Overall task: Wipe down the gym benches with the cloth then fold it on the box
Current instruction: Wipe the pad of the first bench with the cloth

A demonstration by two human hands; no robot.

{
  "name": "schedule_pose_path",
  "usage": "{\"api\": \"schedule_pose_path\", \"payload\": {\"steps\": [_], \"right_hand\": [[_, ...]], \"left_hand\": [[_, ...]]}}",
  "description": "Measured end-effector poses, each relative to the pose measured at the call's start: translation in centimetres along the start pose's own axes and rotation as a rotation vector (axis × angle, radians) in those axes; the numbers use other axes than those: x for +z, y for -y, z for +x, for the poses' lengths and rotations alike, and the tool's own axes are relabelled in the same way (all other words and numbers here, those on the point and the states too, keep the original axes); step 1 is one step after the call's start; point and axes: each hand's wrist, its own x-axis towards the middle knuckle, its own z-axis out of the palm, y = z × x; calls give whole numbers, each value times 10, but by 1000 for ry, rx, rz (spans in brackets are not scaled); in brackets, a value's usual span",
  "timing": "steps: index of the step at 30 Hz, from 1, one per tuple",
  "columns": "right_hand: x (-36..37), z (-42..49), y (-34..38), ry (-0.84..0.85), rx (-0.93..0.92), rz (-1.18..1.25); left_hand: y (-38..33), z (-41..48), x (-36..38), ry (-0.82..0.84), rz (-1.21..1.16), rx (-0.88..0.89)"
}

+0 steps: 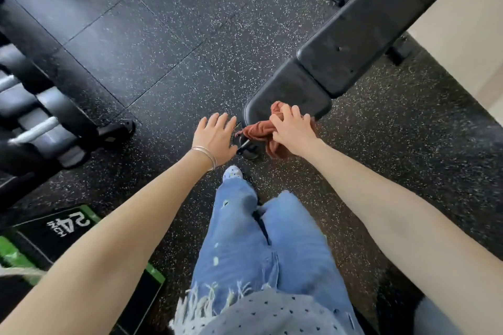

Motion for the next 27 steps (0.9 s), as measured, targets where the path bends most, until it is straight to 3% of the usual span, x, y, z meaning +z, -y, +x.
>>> {"api": "schedule_pose_path", "payload": {"steps": [7,13,16,20,23,27], "right_hand": [[47,77,-25,105,65,78],[98,132,-15,83,190,313],[124,131,5,-6,261,375],[143,96,-3,-141,76,324],[146,89,-18,-148,-22,262],[132,147,-19,-107,140,296]], "left_hand": [[-2,72,36,73,-97,-46],[-4,111,77,109,-168,-97],[-3,122,94,131,-211,-125],[-6,130,106,155,-263,-124],[-2,133,107,144,-258,-108],[4,137,104,133,-236,-90]]}}
